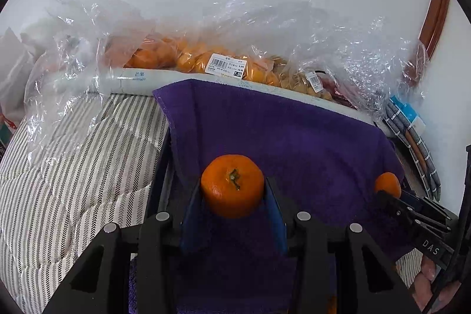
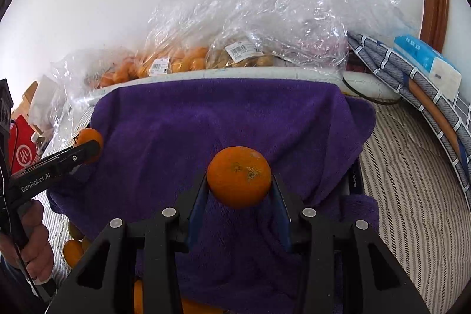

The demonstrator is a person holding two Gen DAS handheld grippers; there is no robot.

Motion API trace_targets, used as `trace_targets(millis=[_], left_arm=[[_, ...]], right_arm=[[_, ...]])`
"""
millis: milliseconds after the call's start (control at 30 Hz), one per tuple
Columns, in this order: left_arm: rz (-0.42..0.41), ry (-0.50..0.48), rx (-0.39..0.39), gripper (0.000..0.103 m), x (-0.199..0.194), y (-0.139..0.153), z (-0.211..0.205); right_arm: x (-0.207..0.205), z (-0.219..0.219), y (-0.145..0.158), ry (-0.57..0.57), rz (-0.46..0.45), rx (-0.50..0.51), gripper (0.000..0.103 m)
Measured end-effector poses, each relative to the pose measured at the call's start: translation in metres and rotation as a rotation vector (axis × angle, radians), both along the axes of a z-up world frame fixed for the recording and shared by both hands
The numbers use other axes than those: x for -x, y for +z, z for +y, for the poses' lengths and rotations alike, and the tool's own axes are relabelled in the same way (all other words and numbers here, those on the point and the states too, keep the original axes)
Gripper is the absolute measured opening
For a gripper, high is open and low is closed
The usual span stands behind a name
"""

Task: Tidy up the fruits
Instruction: 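Carry both held oranges up and over onto the purple towel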

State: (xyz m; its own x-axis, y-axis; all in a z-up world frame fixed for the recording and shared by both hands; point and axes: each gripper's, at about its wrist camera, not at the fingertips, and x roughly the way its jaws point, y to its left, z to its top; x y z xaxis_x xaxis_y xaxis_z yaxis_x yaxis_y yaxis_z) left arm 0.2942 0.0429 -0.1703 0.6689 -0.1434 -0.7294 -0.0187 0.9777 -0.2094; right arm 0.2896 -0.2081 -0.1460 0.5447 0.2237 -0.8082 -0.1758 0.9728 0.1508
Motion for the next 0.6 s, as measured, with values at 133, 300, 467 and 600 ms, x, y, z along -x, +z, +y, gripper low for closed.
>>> trace_targets(millis=[133,300,467,600], left_arm=[[0.027,-0.003,0.002,0.040,-0.0028,-0.0034,-0.0006],[0.033,-0.010,-0.006,0.040,-0.0027,-0.0026,-0.0009],[0.042,-0.017,-0.015,0.040,-0.0025,-0.0023,-0.0029],[0.041,-0.022,-0.008,0.040,-0.0020,-0.0006,-0.0034]], right_arm=[[0.0003,0.0005,-0.0048,-0.003,0.014,0.010,0.042],[-0.0006,-0.0024,-0.0073,-0.012,0.027,0.001,0.043],[-0.0008,-0.0017,-0.0095,-0.009,0.036,0.004,0.043],[0.0022,0.0000,-0.0045,-0.005,0.011,0.007,0.050]])
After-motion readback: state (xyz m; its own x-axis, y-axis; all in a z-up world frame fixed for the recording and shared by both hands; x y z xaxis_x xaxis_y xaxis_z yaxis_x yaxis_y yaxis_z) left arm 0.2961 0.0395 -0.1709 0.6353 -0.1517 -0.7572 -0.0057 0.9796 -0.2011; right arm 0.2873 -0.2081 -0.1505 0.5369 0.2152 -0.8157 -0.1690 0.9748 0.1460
